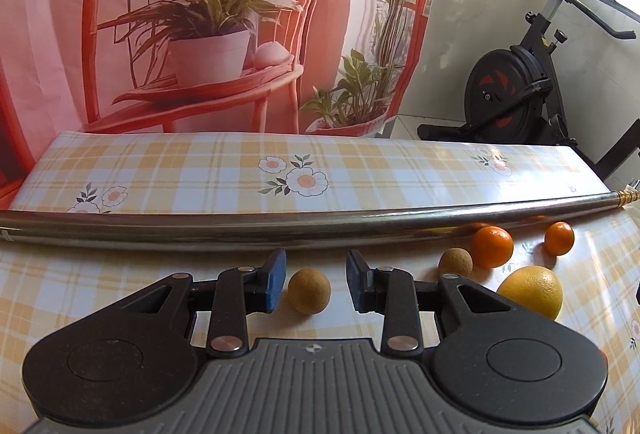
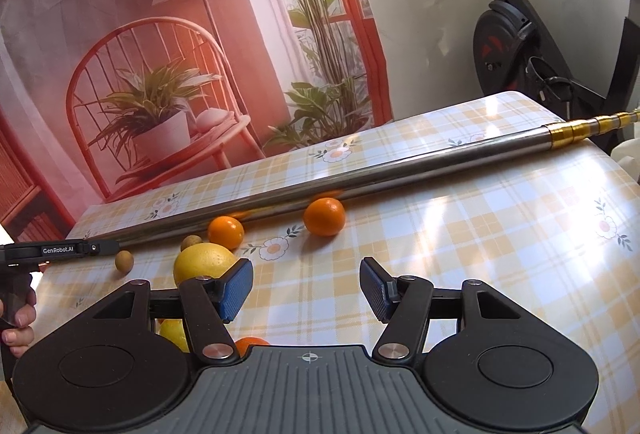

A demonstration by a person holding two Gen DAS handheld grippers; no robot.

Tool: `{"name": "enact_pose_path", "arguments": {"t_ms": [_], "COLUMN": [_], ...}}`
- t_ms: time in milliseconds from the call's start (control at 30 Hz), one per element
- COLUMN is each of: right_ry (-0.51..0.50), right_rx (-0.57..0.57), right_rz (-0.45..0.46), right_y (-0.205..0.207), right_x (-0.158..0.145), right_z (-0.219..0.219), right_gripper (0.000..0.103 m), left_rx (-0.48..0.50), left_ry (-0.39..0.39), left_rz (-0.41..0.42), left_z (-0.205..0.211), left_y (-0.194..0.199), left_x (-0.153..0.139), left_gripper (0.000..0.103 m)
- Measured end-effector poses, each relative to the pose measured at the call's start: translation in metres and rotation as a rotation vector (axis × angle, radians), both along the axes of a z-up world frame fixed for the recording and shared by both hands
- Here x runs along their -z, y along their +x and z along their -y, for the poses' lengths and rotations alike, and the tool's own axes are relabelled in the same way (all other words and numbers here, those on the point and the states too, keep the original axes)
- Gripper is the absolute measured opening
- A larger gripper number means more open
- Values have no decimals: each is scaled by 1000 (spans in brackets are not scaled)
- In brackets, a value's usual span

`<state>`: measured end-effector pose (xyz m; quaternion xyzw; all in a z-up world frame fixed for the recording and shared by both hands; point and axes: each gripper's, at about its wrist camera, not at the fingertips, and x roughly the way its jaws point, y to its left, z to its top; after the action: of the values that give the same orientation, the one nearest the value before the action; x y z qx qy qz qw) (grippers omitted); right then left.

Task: Organize fruits
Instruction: 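Grasp a small brown round fruit with the left tool while the right tool moves toward a tangerine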

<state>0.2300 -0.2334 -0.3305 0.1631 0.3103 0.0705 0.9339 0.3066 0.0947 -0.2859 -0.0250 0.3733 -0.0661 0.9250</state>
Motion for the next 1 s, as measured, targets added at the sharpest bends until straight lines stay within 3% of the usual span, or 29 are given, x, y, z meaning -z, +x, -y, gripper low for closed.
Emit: {"name": "enact_pose_path", "arguments": {"t_ms": [500,700,1000], "right_ry": [1,1,9], "right_rx": [13,16,3], "right_rz": [-28,-34,-31], "right_y": [12,13,12], "right_x": [17,20,21], "right_z": [5,6,3], "right_gripper": [56,56,56], "left_rx": [23,46,129], "left_ry": [45,85,98], "left_rz": [-62,-32,27], "left_z": [7,10,19], "left_y": [11,6,-22], "left_x": [19,16,-5], "left_gripper": [35,28,28]}}
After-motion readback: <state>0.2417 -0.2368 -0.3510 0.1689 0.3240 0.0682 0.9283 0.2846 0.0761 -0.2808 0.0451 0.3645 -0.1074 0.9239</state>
